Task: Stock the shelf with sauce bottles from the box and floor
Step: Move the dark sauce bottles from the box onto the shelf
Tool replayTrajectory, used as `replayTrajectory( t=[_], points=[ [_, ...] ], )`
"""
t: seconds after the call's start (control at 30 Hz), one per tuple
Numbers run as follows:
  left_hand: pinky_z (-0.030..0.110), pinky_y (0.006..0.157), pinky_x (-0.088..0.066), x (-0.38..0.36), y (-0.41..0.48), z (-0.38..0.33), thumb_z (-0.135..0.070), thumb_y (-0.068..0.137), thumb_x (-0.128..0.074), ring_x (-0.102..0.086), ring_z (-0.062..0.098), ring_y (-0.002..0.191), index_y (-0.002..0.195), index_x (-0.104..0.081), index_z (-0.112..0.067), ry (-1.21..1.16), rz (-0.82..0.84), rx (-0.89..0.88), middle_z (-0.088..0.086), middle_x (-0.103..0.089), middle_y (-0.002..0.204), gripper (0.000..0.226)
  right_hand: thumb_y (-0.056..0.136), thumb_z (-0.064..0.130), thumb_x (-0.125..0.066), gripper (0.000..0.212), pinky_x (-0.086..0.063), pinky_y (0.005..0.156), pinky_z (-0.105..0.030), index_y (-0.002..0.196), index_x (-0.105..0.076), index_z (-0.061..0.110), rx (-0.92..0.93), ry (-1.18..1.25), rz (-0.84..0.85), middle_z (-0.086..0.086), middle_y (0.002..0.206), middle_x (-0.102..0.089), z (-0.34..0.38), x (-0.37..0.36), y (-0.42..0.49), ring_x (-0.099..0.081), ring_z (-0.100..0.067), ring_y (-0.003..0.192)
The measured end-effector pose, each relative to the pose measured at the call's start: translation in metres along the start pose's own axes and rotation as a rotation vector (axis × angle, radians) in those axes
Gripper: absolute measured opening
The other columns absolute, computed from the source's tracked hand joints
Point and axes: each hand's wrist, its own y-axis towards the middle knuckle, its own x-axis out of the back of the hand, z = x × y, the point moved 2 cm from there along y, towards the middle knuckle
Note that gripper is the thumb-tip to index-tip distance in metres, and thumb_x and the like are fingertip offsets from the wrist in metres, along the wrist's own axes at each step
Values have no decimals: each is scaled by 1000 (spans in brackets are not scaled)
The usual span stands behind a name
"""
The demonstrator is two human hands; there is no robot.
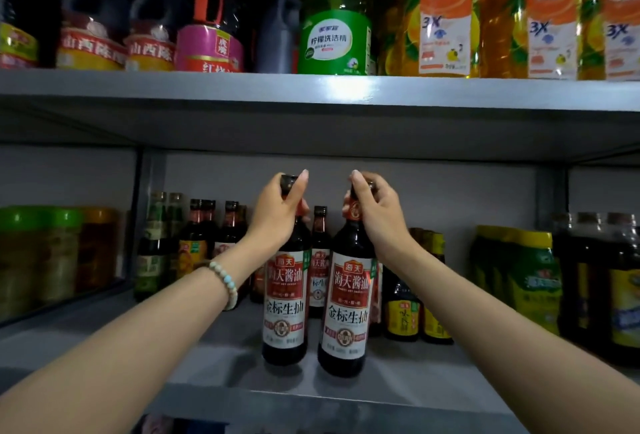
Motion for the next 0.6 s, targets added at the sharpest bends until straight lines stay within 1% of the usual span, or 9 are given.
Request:
replayTrajectory(
  t=[0.13,0.2,0.3,0.4,0.5,0.6],
  points=[
    [7,44,-40,-2,1,18,-52,91,-42,-57,-4,45,80,-51,-14,-34,42,57,-4,-60,65,40,96,32,-50,15,-52,64,-21,98,-59,19,-40,-27,-16,1,76,-59,-16,-2,2,-59,-10,69],
    [6,43,-40,-3,1,26,-51,92,-42,-56,-4,43,78,-50,-14,-43,41,73,-3,-59,63,40,96,33,-50,16,-51,63,-20,98,-59,20,-40,-59,-8,1,76,-60,-23,-3,2,-59,-9,69],
    [5,43,-38,-6,-2,32,-46,94,-43,-54,-6,42,72,-47,-16,-34,39,50,-5,-56,58,38,96,34,-50,18,-50,64,-20,99,-60,19,-43,-107,-19,2,74,-60,-30,-3,1,-59,-9,69],
    [5,42,-37,-8,-4,38,-44,94,-44,-54,-6,43,74,-48,-15,-28,44,50,-6,-55,58,36,96,32,-49,23,-49,69,-24,106,-58,14,-50,-132,-43,1,75,-60,-37,-2,1,-58,-11,71],
    [6,43,-38,-11,-5,44,-45,94,-44,-56,-5,43,80,-51,-11,-35,49,75,-5,-59,61,37,96,32,-49,26,-48,67,-23,110,-57,11,-51,-131,-25,0,78,-60,-42,-5,-1,-58,-12,73],
    [4,45,-38,-14,-8,48,-43,94,-45,-55,-8,45,76,-50,-16,-4,37,61,-6,-57,60,33,96,35,-49,30,-49,75,-27,113,-57,12,-52,-158,-13,-2,85,-61,-47,-8,-2,-60,-15,81]
  ],
)
